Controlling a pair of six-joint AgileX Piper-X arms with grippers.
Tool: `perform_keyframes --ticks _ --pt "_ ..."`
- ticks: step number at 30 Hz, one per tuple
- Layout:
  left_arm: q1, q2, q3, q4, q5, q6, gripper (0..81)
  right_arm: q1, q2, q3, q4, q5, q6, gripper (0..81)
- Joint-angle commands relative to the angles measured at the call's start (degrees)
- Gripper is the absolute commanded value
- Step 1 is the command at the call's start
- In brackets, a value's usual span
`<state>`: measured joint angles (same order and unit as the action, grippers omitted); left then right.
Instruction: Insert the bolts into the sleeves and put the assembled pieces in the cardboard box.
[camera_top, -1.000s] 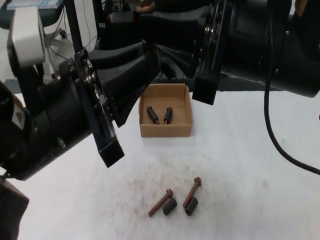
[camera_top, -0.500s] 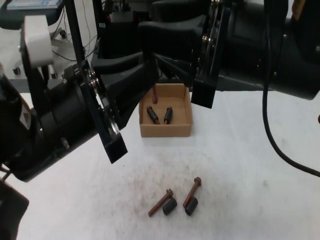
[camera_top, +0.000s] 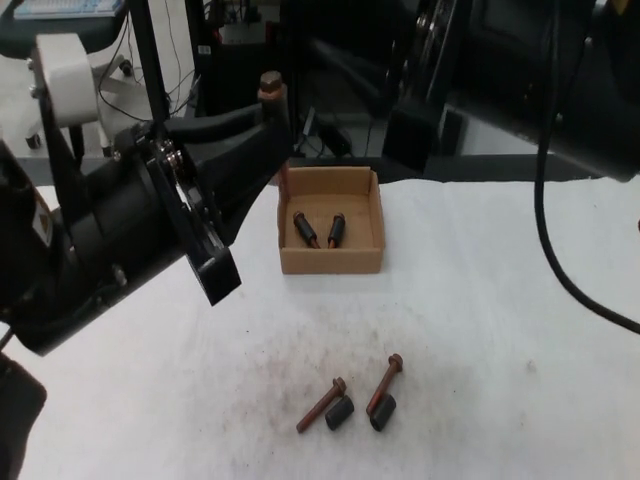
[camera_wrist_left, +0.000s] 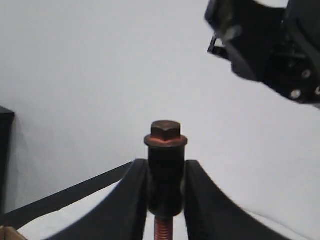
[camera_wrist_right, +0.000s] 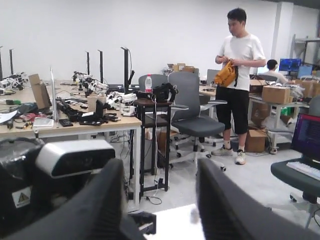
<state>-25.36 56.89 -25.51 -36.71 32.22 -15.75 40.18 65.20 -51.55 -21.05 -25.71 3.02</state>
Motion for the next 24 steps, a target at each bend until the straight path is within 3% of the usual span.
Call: perform_keyframes --ticks 1,3,4,12,24 --pt "0.6 -0.4 -0.4 1.3 -0.4 0.8 0.2 -0.4 -1.1 -0.1 -1.8 0.5 -0.2 21.5" --pt "1.1 0.0 -0.4 3.2 -0.4 1.7 0.2 -0.4 -1.9 -0.1 -1.7 0.5 -0.2 1.5" --pt "1.4 0.4 -0.7 4.2 -0.6 1.7 0.2 -0.7 -2.2 -0.1 -1.4 1.4 -0.1 0.1" --pt "2.5 10.1 -14.3 27.6 -3.4 5.4 0.2 -6.3 -7.6 -0.1 17.9 7.2 -0.1 0.8" --pt "2.4 47.5 -56.0 56.1 -4.8 7.6 0.2 -16.1 -16.4 -0.1 49.8 9.5 -0.1 0.8"
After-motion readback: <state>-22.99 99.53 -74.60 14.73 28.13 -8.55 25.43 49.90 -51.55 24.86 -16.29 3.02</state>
